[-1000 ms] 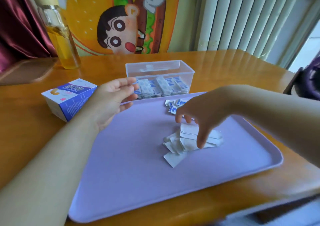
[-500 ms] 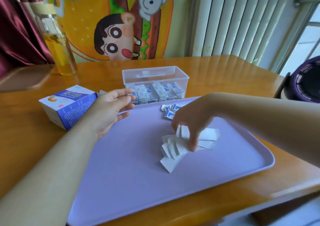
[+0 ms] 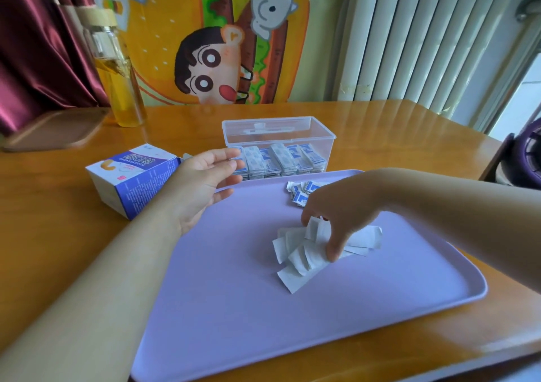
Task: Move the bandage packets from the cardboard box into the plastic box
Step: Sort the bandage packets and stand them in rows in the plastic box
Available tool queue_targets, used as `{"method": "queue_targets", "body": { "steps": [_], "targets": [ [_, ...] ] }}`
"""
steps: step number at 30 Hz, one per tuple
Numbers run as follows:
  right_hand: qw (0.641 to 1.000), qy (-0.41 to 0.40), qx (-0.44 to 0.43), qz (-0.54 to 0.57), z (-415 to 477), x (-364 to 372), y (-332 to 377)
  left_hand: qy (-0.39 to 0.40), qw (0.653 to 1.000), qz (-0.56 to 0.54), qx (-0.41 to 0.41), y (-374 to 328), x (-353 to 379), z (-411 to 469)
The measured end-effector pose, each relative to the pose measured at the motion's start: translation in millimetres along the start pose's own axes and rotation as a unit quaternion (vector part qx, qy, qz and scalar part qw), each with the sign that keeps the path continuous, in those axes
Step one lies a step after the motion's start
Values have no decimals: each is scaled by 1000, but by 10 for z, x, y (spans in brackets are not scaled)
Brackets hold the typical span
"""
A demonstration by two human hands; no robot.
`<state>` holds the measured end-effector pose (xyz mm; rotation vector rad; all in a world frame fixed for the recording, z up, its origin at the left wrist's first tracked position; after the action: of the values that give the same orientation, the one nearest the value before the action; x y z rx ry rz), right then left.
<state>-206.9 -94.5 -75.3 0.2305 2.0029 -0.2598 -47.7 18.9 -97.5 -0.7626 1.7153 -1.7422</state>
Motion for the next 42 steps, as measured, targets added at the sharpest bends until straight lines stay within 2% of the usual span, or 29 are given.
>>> {"method": "queue_targets", "body": {
  "steps": [4,11,19,23,25,27,30,34,36,38,40,42],
  "targets": [
    [1000,-11,-10,-5,3,6,39,-3,1000,2,0,-9,-22,1],
    [999,16,-22,16,-17,14,49,-3,1000,3,-5,7,-10,-8],
    [999,-20,2,-28,-13,-4,95,0,1000,9,2,9,-13,1],
    [1000,-16,9,-20,-19,6,84,9,997,72,41,12,-1,-9],
    [1000,-11,3,-18,-32,15,88,48,975,197,90,36,8,-27],
    [1000,-6,-1,-14,-32,22,89,132,942,293,102,66,67,-82],
    [1000,2,-6,-11,-30,13,94,253,903,340,65,102,183,-188],
    [1000,2,-15,7,-22,-2,112,343,872,345,52,116,237,-281],
    [998,-50,-18,29,-2,-63,126,339,865,360,76,123,240,-274],
    [987,-159,-16,36,46,-177,150,248,869,402,147,107,203,-191],
    [957,-290,1,8,141,-269,201,130,874,418,213,24,121,-106],
    [925,-377,21,-34,260,-265,276,65,859,439,255,-50,18,-62]
  ]
}}
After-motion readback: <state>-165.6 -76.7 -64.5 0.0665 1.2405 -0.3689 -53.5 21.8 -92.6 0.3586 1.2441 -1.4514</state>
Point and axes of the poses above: each hand's wrist, its own z-axis towards the middle knuckle, its own x-axis out of the palm, y = z × x, the point moved 2 cm from there along z, towards the middle knuckle, and after that the axes turned 9 degrees about -y, right-handed, at the moved point
